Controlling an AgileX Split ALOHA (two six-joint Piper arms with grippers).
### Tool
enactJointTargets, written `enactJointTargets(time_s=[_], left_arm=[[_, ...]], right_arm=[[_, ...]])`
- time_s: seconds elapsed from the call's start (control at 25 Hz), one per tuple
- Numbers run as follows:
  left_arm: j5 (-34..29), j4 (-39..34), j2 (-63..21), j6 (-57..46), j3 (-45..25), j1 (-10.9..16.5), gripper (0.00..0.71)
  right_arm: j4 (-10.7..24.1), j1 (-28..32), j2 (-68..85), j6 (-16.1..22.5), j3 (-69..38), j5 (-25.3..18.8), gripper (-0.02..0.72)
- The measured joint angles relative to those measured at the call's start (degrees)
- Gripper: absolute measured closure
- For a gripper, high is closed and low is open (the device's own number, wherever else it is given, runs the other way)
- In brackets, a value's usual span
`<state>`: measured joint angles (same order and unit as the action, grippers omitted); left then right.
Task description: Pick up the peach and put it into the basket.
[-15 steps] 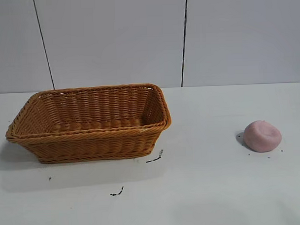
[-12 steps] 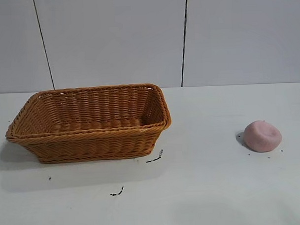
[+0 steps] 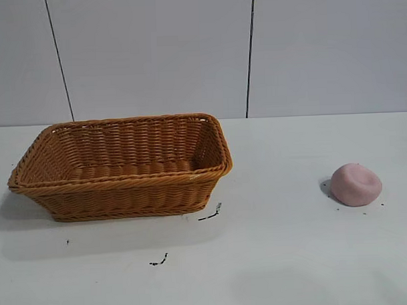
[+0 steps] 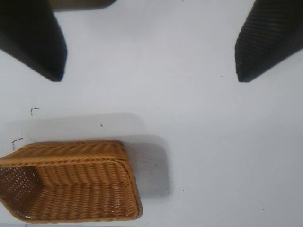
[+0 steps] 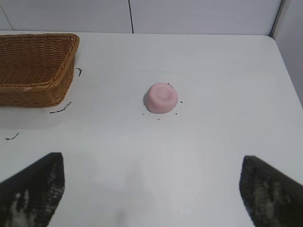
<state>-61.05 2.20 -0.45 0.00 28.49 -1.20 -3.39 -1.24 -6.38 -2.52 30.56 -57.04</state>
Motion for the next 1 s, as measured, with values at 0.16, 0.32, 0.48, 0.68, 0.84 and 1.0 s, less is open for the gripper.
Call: enactJointTargets(time_s=[0.16,0.32,0.48,0.68,0.84,1.0], left_arm=[[0.00,0.00,0.00,0.00,0.00,0.00,0.017],[0.00,0.00,0.00,0.00,0.00,0.00,0.017],[0.00,0.00,0.00,0.00,0.00,0.00,0.017],[0.00,0.00,0.00,0.00,0.00,0.00,0.017],[0.00,0.00,0.00,0.00,0.00,0.00,0.017],[0.00,0.00,0.00,0.00,0.00,0.00,0.017]], right_arm=[[-0.05,0.00,-13.29,0.00,3.96,2.95,0.008],[-0.05,0.00,-29.09,0.00,9.59,4.47,0.008],[-0.05,0.00,-45.24,0.00,16.71,5.22,0.008],[-0.11,0.00,-64.34,0.00,26.67,5.55,0.008],[-0.15,0.00,-77.24,-0.13,35.62,3.53,0.008],[-0.18,0.00,-87.35,-1.08,43.05,2.15,0.008]])
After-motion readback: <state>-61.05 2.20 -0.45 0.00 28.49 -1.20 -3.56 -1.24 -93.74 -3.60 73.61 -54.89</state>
